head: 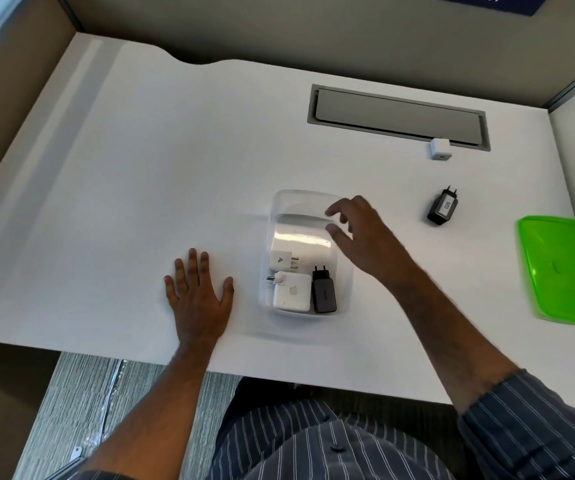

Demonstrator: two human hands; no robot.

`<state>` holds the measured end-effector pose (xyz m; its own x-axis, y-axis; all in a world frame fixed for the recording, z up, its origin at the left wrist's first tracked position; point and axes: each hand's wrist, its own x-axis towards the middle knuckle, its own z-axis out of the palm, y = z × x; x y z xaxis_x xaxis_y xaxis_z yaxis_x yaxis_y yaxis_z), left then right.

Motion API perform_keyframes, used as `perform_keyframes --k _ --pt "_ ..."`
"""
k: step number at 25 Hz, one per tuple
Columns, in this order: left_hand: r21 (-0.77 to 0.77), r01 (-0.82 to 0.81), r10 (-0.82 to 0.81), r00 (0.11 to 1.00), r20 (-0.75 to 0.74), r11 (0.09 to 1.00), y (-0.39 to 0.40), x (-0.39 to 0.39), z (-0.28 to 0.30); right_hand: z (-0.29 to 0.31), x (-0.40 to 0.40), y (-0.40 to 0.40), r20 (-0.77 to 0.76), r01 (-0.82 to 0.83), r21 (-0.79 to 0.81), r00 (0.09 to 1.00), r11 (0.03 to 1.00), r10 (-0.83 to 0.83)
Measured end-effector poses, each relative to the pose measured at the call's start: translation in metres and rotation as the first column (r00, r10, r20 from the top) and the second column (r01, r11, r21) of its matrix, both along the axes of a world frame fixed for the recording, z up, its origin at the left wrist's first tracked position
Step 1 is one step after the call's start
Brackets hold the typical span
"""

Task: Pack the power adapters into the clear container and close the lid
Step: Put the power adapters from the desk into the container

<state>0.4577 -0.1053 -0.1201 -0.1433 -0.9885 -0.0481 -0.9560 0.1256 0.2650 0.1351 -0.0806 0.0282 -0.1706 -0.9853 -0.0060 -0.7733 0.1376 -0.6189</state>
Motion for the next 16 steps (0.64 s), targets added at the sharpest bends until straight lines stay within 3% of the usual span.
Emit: perform_keyframes --k 4,8,16 --pt "-0.002 -0.011 0.011 1.000 0.003 1.000 0.001 0.000 0.000 -0.018 -0.043 0.015 0.045 0.252 -0.135 0.968 0.958 -0.249" --pt "-0.021 -0.011 0.012 1.000 0.014 1.000 0.001 0.000 -0.001 -0.049 -0.088 0.034 0.094 0.486 0.022 0.869 0.873 -0.486" --pt "-0.007 -0.009 0.009 1.000 0.012 1.000 0.000 -0.001 -0.002 -0.088 -0.160 0.038 -0.178 0.543 0.194 0.839 0.817 -0.515"
